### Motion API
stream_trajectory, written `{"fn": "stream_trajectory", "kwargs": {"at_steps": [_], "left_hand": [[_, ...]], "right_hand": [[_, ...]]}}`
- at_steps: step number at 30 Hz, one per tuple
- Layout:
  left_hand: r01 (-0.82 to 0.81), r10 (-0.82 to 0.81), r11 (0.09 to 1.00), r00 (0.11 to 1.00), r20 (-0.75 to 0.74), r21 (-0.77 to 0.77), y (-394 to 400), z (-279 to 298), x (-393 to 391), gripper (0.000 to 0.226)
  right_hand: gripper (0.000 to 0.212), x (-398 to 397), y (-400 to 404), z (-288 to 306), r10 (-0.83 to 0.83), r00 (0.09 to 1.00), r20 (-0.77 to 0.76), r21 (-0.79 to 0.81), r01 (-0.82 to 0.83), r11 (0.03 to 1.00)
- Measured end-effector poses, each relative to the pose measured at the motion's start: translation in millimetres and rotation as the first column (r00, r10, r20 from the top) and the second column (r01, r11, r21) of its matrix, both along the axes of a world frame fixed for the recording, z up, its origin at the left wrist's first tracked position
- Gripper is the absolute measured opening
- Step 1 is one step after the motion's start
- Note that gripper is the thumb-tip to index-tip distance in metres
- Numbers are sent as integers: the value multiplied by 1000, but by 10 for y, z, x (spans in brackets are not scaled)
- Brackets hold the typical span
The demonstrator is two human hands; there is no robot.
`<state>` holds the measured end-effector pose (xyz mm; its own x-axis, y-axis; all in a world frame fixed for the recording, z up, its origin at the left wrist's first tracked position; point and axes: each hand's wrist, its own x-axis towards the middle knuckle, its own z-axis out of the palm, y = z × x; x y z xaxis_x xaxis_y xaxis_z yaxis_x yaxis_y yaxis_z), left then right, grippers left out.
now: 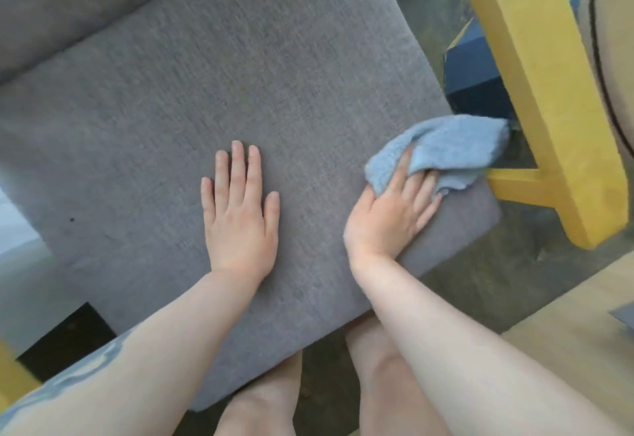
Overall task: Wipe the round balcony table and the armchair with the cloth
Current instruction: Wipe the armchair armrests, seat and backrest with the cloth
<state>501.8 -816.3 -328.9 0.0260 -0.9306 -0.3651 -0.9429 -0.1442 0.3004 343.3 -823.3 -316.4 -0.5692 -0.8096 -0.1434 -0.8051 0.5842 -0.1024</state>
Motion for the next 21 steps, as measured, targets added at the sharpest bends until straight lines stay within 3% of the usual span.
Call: {"fn": "stream_trajectory", "kwargs": {"at_steps": [1,2,3,4,5,6,7,8,9,10,11,12,13,14,15,16,17,18,19,21], "left_hand": [[-30,30,1000,999,12,0,65,-4,38,62],[-59,59,998,998,33,1,146,-6,96,62],[-79,78,997,995,61,7,246,-3,175,63],[-94,93,996,991,94,8,351,3,273,64],[-111,109,994,987,120,4,456,6,385,64],[-136,135,991,982,135,0,564,15,506,63],[-173,172,985,975,139,-2,667,28,624,62],[-226,225,974,965,136,-4,758,44,732,61],[-297,295,955,946,134,-11,830,56,810,61],[-378,378,925,916,137,-22,883,63,852,62],[-460,459,887,876,145,-32,918,63,865,62],[-530,529,847,835,150,-35,942,63,847,62],[-580,577,814,803,149,-30,966,67,820,62],[-609,605,793,783,144,-21,989,80,792,62],[-622,617,783,774,142,-11,1015,93,770,62],[-630,622,777,768,152,4,1045,104,748,63],[-639,627,769,761,168,26,1081,120,716,65],[-653,638,756,751,172,45,1108,138,663,67],[-663,648,747,744,164,54,1112,151,591,67],[-630,617,774,772,150,58,1060,166,393,65]], "right_hand": [[72,241,121,10,246,968,40,23,-247,969],[70,370,345,24,547,826,139,32,-556,831],[63,354,599,60,768,600,226,11,-790,614],[51,180,774,94,882,382,277,-32,-914,406],[39,-85,823,105,933,229,277,-63,-965,256],[33,-366,800,66,957,176,230,-65,-979,195],[34,-598,719,32,948,263,177,-40,-961,274],[39,-722,592,21,863,484,147,2,-872,489],[47,-705,463,34,655,748,110,34,-661,749],[56,-493,392,24,391,920,36,15,-392,920],[64,-128,386,5,202,979,7,-13,-202,979],[70,281,445,15,199,980,31,-2,-199,980],[72,641,589,37,389,916,100,22,-393,919],[72,886,782,55,652,736,184,13,-665,747],[66,976,958,83,837,479,265,-27,-864,503],[55,878,1038,88,916,256,308,-75,-954,292],[42,652,1037,75,938,125,325,-129,-976,174],[35,391,993,66,948,96,304,-150,-978,147],[33,120,929,32,953,168,251,-140,-968,208],[41,-266,745,1,852,504,142,-80,-852,517]]}}
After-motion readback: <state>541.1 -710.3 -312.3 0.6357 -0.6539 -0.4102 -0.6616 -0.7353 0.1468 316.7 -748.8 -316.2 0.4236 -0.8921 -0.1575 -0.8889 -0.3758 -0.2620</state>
